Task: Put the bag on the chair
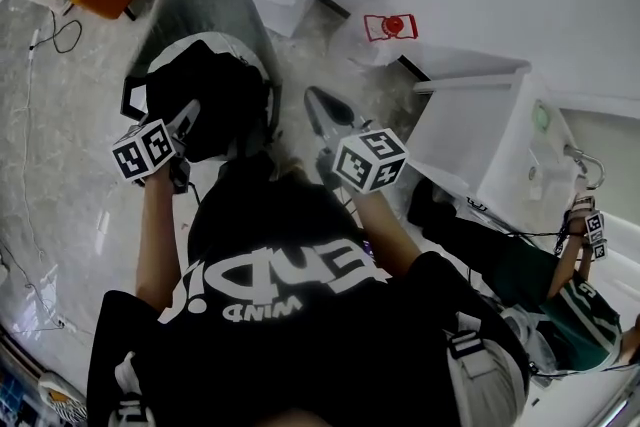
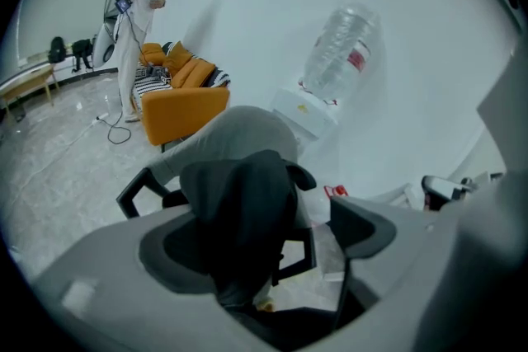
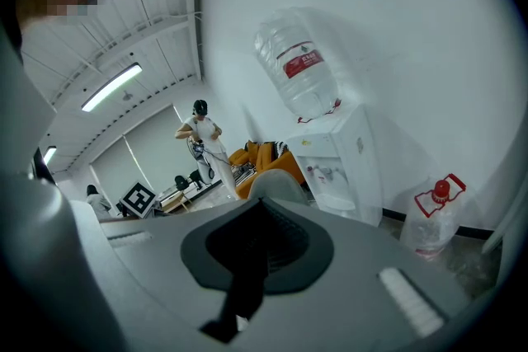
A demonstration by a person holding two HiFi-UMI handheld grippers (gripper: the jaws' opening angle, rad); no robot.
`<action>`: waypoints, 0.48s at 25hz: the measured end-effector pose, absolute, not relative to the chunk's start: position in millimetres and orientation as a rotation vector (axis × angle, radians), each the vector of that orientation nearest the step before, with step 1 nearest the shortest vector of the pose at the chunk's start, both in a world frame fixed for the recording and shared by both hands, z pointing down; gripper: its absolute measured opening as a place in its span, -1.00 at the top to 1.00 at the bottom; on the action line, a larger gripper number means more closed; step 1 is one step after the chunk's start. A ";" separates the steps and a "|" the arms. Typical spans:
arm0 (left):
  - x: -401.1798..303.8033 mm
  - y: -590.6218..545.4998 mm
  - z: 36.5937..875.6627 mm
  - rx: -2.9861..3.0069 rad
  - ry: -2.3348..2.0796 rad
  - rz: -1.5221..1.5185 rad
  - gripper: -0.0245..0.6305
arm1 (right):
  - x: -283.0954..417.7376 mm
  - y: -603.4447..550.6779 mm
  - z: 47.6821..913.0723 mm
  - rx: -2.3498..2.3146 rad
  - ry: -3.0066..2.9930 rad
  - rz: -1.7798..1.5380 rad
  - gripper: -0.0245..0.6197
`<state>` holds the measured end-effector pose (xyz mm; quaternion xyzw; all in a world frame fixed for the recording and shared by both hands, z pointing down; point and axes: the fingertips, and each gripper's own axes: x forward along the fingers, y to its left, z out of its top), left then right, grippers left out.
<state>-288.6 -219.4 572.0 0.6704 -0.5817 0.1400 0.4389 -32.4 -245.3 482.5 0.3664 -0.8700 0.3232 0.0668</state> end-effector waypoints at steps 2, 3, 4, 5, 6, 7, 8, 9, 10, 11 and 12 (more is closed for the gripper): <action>-289.1 -210.6 567.0 1.650 -1.470 0.354 -0.42 | -32.7 -241.7 478.7 1.085 -2.638 0.964 0.92; -287.9 -206.6 564.1 1.642 -1.476 0.350 -0.42 | -32.0 -239.8 477.0 1.076 -2.643 0.961 0.92; -285.6 -202.7 561.4 1.636 -1.476 0.345 -0.42 | -30.5 -237.7 475.6 1.070 -2.648 0.959 0.92; -282.8 -198.7 559.0 1.630 -1.475 0.341 -0.42 | -28.5 -235.5 474.5 1.065 -2.651 0.958 0.92; -280.0 -194.5 556.7 1.627 -1.476 0.342 -0.43 | -26.5 -233.1 473.5 1.059 -2.655 0.957 0.92; -277.8 -190.2 553.4 1.625 -1.484 0.344 -0.44 | -24.9 -230.7 472.5 1.053 -2.660 0.954 0.92; -276.2 -186.4 547.9 1.628 -1.501 0.343 -0.44 | -23.7 -228.4 471.4 1.044 -2.667 0.950 0.92; -274.6 -183.3 539.3 1.637 -1.525 0.331 -0.44 | -23.0 -225.9 470.3 1.034 -2.675 0.946 0.92; -272.2 -181.2 527.9 1.654 -1.547 0.306 -0.43 | -22.2 -223.1 469.1 1.022 -2.683 0.941 0.92; -268.2 -179.9 515.5 1.678 -1.562 0.277 -0.43 | -21.1 -220.1 468.0 1.011 -2.689 0.937 0.92; -263.1 -179.1 503.5 1.706 -1.569 0.255 -0.43 | -19.8 -216.8 466.9 1.002 -2.694 0.933 0.92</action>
